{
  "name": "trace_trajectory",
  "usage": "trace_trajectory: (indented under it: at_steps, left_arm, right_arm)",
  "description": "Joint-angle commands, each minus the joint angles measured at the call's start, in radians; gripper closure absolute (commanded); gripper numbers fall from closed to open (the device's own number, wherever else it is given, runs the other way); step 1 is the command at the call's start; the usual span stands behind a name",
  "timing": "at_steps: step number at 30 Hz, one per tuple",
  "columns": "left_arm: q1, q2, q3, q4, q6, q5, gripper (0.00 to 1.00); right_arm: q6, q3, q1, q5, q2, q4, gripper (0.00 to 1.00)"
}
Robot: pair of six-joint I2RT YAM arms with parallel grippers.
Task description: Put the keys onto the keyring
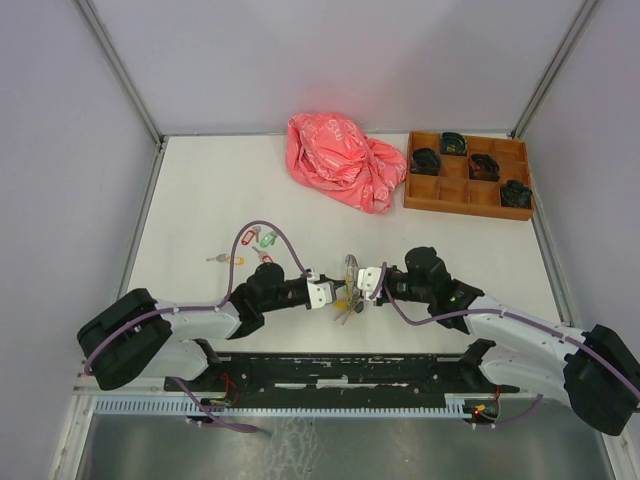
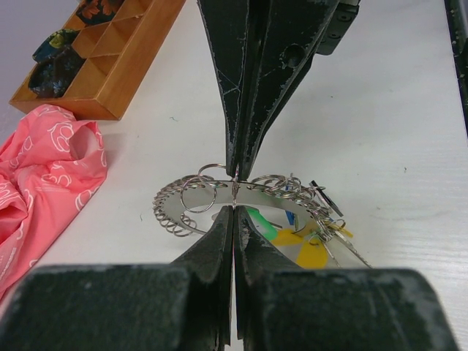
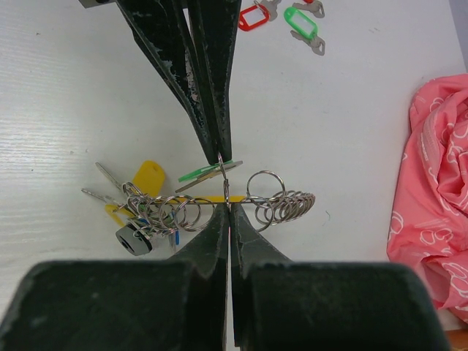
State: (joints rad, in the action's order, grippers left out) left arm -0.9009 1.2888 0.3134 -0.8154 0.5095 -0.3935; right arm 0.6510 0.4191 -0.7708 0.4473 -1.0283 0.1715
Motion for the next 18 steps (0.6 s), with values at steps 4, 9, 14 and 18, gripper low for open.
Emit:
trace_trajectory:
  at_steps: [4,9,14,18]
  left_arm:
    - [-0.005,0.012,0.045,-0.039,-0.046,0.02,0.97]
    - [-0.004,0.017,0.048,-0.044,-0.054,0.02,0.97]
    - [-0.005,0.024,0.052,-0.052,-0.063,0.005,0.97]
    - [-0.004,0.032,0.055,-0.055,-0.065,-0.009,0.97]
  right_arm:
    - [-0.013,0.034,-0.005,0.029,0.028,0.062,0.99]
    - [-0.013,0.038,-0.005,0.037,0.027,0.057,0.99]
    - [-0.014,0.042,-0.005,0.049,0.022,0.054,0.99]
    - [-0.014,0.045,-0.005,0.06,0.021,0.053,0.99]
